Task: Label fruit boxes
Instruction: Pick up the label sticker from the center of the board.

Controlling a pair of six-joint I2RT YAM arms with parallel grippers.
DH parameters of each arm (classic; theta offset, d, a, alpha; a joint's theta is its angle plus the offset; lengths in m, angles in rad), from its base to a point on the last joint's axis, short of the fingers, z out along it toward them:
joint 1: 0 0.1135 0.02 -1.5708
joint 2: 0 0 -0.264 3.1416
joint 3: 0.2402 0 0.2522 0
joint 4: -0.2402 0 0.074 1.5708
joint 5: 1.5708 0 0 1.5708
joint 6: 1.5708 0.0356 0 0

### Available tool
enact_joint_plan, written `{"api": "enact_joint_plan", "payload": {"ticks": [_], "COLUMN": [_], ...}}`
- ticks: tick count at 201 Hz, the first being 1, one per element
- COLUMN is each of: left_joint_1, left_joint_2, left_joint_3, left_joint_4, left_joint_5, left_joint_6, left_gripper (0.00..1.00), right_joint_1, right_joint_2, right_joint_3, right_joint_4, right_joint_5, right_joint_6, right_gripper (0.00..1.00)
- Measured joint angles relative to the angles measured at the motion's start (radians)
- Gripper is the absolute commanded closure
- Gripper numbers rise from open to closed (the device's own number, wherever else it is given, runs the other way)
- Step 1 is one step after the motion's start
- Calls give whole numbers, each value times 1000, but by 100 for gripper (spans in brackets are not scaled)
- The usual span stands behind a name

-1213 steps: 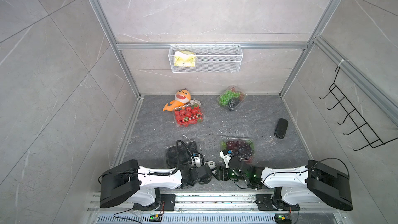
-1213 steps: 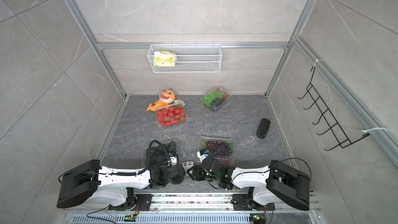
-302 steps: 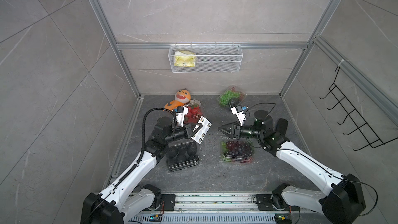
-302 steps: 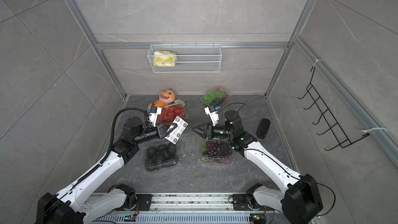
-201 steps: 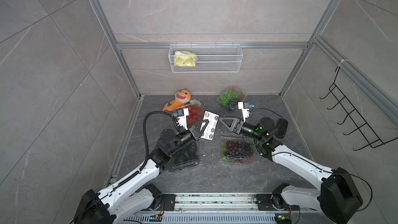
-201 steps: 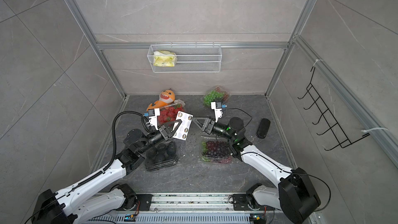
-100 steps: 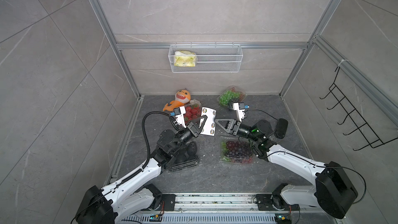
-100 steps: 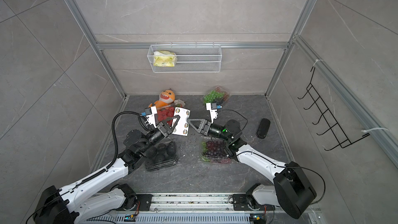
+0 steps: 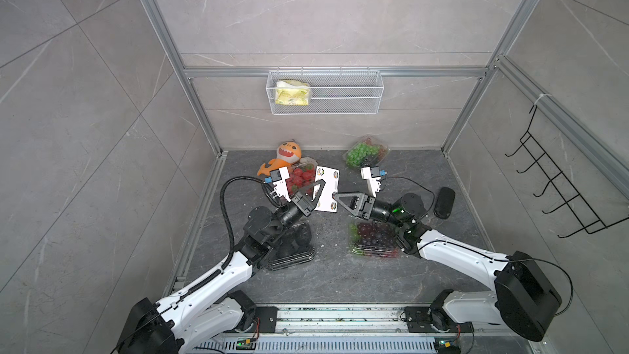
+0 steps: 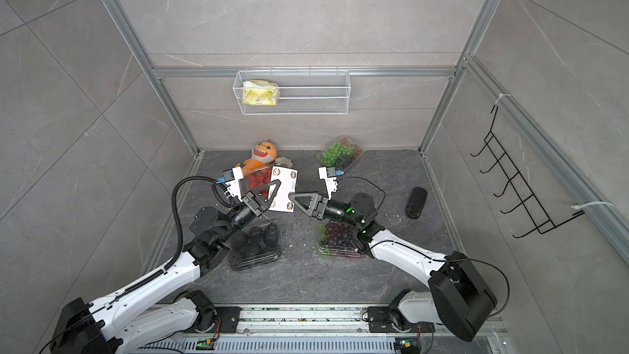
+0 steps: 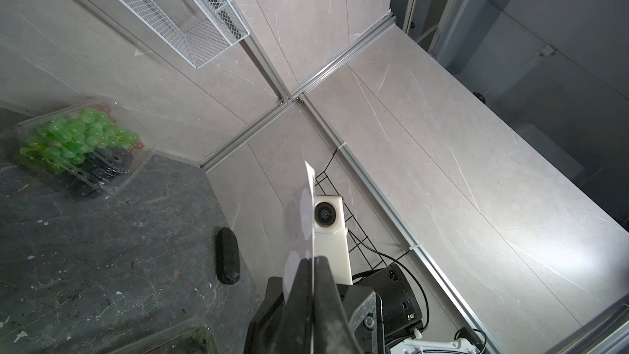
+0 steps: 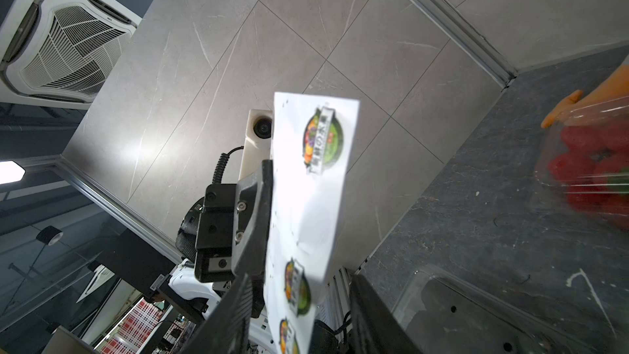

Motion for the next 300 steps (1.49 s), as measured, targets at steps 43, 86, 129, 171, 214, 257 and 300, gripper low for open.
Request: {"api": "enact_joint_plan", "payload": {"ticks": [43,86,129,171,214,257,300], "left_joint_1": [0,0,0,-1,-1,-1,-1], "left_joint_2": [-21,-16,-14,-14,-7,-7,-16], "left_joint_3": [8,8,8,8,8,8,8], "left_joint_4": [-27,-27,-27,-27,-26,-26,-30], "left_joint_5": [-5,-4,-3,-3,-3,-3,-3], "left_joint_6": [28,29,29,29,29,29,29], "left_gripper": [100,100,100,100,100,100,100], "right_joint_1": [0,0,0,2,7,6,7], "right_joint_2": [-7,10,11,14,14,14,14], "right_joint_3": [-8,-5,-4,5,14,14,14], "right_joint_4": [5,35,53,69,77,80,81], "right_joint_5": [-2,-28,-40,-52,-59,-59,-59], "right_joint_6": [19,56,74,85,90,94,94], "right_gripper": [64,67,76,83,91,89,87]}}
